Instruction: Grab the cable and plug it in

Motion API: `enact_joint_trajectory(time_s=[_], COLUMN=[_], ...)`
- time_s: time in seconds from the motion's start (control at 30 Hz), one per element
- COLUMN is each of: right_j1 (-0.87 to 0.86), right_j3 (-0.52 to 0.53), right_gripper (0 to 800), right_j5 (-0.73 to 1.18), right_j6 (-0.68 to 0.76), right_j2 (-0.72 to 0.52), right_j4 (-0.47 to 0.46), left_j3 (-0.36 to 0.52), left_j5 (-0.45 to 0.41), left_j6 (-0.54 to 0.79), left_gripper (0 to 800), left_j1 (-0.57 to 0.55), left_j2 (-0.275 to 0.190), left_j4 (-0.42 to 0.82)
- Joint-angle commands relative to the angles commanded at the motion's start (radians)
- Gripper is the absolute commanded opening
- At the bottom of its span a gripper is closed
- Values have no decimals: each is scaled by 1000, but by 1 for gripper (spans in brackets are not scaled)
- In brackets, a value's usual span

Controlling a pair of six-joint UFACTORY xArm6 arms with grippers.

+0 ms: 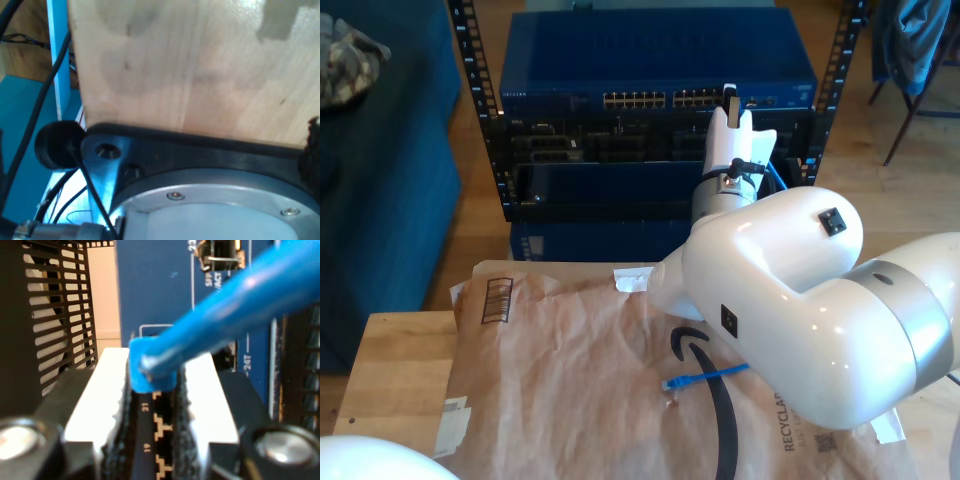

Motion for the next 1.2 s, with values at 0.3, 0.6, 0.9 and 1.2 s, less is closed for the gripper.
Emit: enact_joint_trajectory(time_s=[0.3,0.6,0.9,1.2], right_j1=[6,5,2,15], right_j3=[-15,-92,-81,-17], right_gripper=[3,3,385,514], right_j5=[2,34,49,48], right_j6=[0,-2,-2,-2], right_j2=[2,46,44,14], right_j4=[0,0,-5,-5], left_j3=[0,0,0,0], left_j5=[0,0,0,0], left_j6=[0,0,0,0], left_gripper=[800,800,800,800], left_j1=[0,0,0,0], left_j2=[0,0,0,0], left_j4=[0,0,0,0])
